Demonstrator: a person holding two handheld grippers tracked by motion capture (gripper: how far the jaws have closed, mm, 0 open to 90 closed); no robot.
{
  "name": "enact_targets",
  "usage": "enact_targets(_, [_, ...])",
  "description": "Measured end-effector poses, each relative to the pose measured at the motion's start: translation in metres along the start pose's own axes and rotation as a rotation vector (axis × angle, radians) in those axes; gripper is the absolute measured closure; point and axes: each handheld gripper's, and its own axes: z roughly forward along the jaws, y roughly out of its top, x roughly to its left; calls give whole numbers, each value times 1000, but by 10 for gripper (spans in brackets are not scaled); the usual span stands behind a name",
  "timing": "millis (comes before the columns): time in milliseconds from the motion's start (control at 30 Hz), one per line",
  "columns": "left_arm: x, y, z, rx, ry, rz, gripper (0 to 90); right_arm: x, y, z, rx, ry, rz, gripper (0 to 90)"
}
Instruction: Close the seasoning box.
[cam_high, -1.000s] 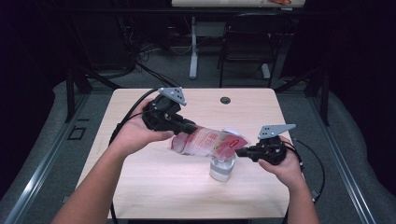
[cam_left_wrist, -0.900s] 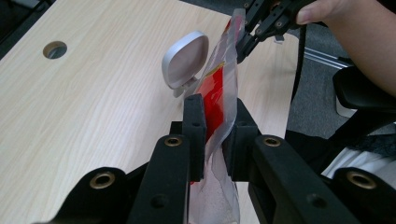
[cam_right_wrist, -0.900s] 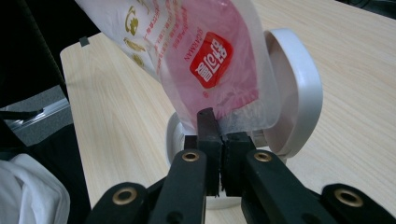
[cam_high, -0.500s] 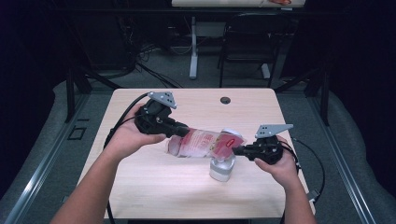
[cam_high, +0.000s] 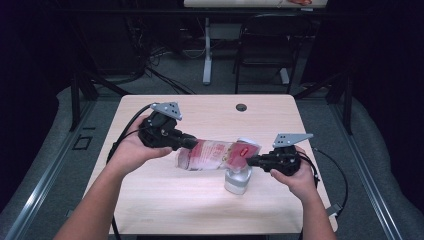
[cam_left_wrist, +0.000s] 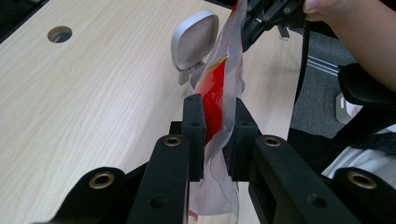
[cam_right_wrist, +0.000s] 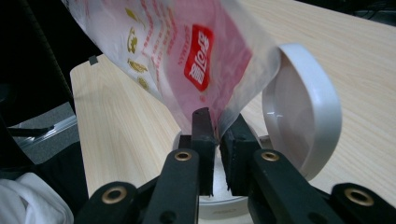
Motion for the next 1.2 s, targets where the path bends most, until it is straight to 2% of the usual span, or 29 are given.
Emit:
enact_targets(100, [1, -4, 0, -6, -1, -5, 811, 1, -1, 5, 13, 6, -7, 829])
enact_targets(333, [5, -16, -1, -17, -4, -21, 810, -3, -6, 11, -13, 52, 20, 814])
enact_targets(467, [6, -22, -2, -27, 2, -25, 807, -3, -7, 15, 1, 69, 19, 787])
enact_targets(733, [11, -37, -2, -33, 7, -39, 795, -3, -7, 17, -21, 92, 19, 795])
enact_targets(900, [13, -46, -1, -33, 7, -50, 792, -1, -6, 19, -30, 107, 18, 819])
enact_targets(1200, [17, -66, 2, -48, 2, -80, 790, 4, -3, 20, -39, 97, -19, 886])
